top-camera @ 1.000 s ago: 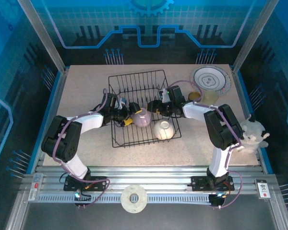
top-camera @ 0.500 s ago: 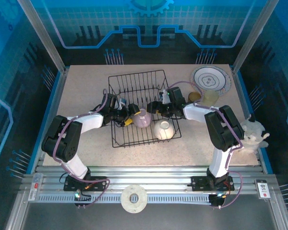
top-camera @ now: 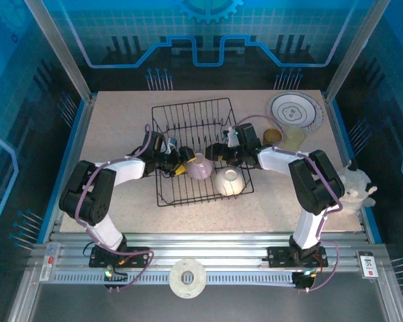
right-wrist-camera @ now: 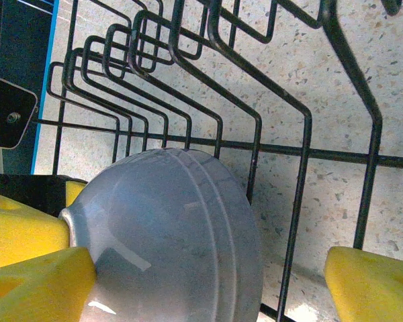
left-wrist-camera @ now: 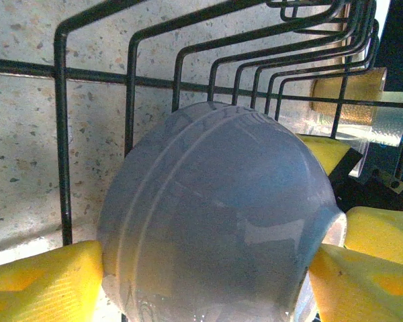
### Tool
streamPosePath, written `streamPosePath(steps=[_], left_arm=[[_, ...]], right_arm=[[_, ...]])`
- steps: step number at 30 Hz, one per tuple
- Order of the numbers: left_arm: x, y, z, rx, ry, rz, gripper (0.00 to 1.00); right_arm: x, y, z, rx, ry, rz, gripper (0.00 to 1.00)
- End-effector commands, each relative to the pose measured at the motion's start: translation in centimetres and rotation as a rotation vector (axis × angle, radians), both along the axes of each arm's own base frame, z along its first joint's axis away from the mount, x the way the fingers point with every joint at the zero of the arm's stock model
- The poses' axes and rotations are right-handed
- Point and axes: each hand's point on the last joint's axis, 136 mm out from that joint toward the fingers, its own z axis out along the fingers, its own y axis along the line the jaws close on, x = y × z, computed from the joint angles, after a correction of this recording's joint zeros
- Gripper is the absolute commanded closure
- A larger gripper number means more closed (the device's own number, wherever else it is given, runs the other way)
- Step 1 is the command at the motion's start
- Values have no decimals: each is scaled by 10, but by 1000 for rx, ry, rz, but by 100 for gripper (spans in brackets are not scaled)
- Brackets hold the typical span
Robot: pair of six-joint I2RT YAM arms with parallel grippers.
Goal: Unload the mixed dishes from the dish rack
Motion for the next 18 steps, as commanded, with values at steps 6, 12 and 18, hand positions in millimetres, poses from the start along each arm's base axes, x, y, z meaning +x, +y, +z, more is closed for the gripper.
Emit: streamPosePath(steps=[6, 12, 18], left_arm=[[-11, 1, -25, 18, 118, 5, 24], [-10, 0, -28, 16, 126, 6, 25], [-9, 0, -27, 20, 124, 2, 25]], right_arm=[[-28, -16, -28, -123, 101, 8, 6], [-19, -39, -30, -259, 110, -51, 3], [-6, -48, -20, -286, 84, -91, 2]])
